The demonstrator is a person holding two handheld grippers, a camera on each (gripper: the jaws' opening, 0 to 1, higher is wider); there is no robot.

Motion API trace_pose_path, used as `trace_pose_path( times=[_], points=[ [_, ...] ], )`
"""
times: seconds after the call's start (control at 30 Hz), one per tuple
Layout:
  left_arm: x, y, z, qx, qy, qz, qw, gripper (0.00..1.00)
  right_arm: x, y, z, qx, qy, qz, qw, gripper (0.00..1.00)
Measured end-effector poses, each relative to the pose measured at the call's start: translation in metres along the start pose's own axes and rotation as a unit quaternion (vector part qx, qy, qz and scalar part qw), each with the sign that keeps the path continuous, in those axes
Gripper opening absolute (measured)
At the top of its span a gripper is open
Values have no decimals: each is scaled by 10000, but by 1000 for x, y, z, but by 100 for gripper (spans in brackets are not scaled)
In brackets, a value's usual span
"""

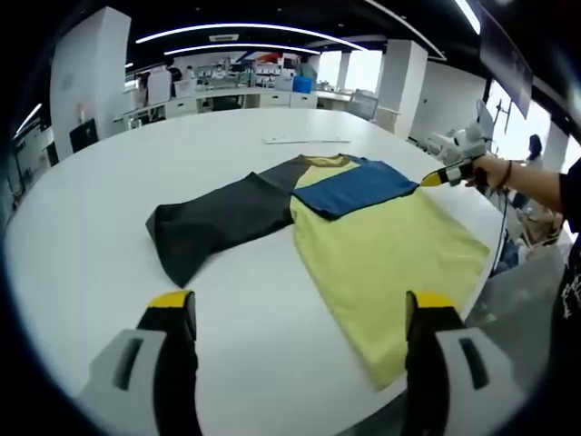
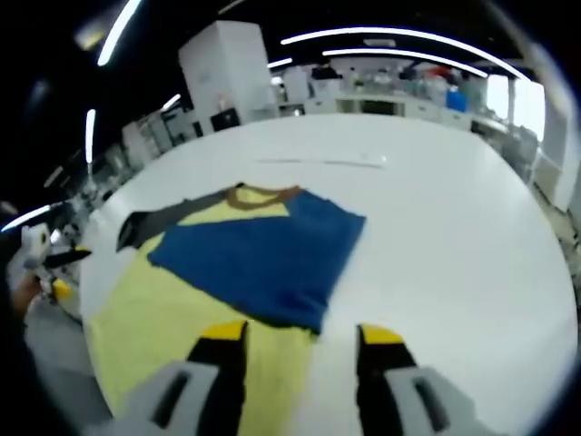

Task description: Fold the garment on the visible template until the final outline fits inside the template.

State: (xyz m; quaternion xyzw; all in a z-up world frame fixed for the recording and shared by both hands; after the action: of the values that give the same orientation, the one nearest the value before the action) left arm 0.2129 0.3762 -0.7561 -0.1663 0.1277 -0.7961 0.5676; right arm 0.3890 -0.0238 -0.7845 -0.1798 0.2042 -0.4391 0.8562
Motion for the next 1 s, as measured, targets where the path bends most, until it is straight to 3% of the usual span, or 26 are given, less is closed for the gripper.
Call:
trace_pose_path(
  times=[0.17,0.33,0.47,0.77,1.0],
  points=[
    [-7,2,2,58,-91,39,9999,92,-4,-8,2,158,-135,219,9995,72],
    [-15,6,4,49,-98,92,9999,89,-16,-22,4,312,-293,373,9984,80],
    [-26,10,4,183,-414,284,9986,85,-26,-31,7,460,-315,514,9971,88],
    [-64,15,2,291,-634,763,9946,77,-41,-49,5,488,-582,596,9953,89],
    [-84,23,-4,290,-748,986,9919,65,-59,-65,12,682,-687,915,9911,95]
  ],
)
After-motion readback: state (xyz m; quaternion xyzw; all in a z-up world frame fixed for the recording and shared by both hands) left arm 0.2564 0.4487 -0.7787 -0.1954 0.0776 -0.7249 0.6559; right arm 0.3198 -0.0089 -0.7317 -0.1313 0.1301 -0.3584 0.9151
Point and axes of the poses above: the point that each gripper's makers call its tool centre point, and the gripper's own axes: y roughly forward along the fingers, x roughly to its right, z roughly out of its top, the point moved 4 cm from there along -y, roughly backward along the fingers, and after that the axes turned 14 degrees about x, right-handed, at the moved point
